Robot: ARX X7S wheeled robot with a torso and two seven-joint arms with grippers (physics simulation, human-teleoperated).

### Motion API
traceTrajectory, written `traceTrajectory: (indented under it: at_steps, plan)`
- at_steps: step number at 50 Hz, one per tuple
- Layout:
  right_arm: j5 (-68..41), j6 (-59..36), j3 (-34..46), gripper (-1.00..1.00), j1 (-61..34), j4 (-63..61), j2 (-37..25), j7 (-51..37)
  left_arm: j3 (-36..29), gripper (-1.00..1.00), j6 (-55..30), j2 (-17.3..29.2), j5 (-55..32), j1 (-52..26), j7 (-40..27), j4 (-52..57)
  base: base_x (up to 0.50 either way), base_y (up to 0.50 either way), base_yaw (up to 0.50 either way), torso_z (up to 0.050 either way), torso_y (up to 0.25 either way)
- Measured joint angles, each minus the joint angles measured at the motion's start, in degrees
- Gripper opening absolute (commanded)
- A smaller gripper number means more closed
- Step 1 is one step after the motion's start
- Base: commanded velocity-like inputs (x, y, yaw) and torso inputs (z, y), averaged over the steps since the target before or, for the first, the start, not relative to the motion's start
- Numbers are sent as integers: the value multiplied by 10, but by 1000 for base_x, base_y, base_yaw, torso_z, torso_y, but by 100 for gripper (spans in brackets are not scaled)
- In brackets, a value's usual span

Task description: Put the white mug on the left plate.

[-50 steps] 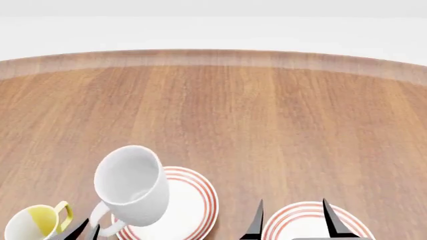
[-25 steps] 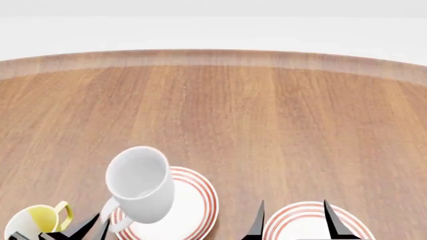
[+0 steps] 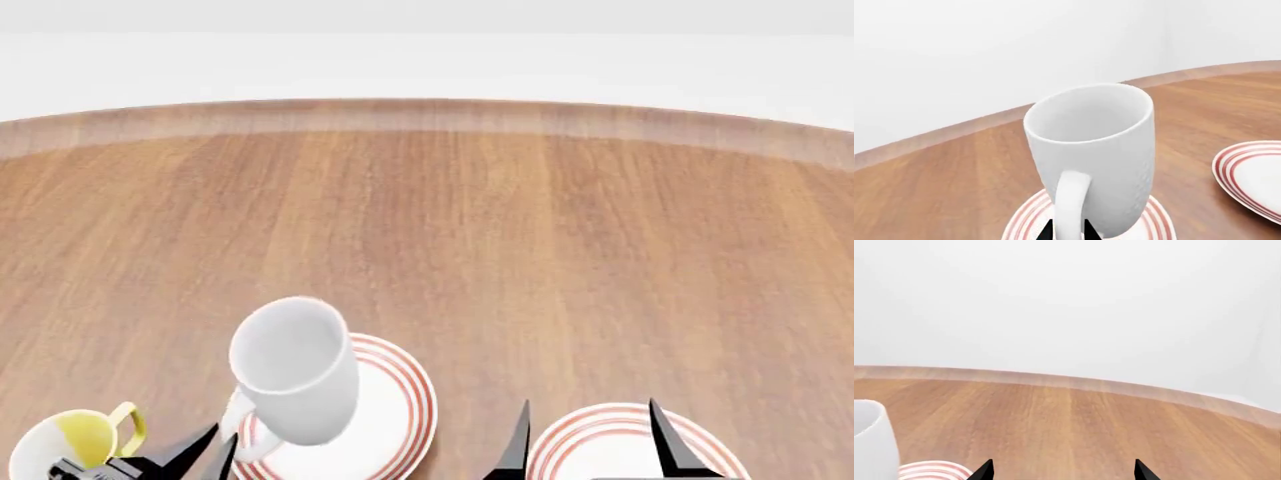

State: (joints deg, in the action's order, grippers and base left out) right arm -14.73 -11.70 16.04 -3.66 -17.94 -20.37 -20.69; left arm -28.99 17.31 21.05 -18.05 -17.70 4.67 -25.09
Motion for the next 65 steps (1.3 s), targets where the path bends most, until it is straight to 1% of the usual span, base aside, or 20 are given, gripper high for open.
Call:
traceTrajectory:
  at_steps: [34,46,65]
  plan:
    - [-5,10,1,100,4,4,-3,-3,-11,-100,37,-58,8,-55,21,-136,0,0,0,0,0]
    - [-7,13,1,100,8,0,-6,-5,-7,-100,72,-88,10,-87,28,-230,0,0,0,0,0]
    - [-8,18,2,100,10,3,-7,-7,6,-100,103,-123,0,-121,24,-325,0,0,0,0,1]
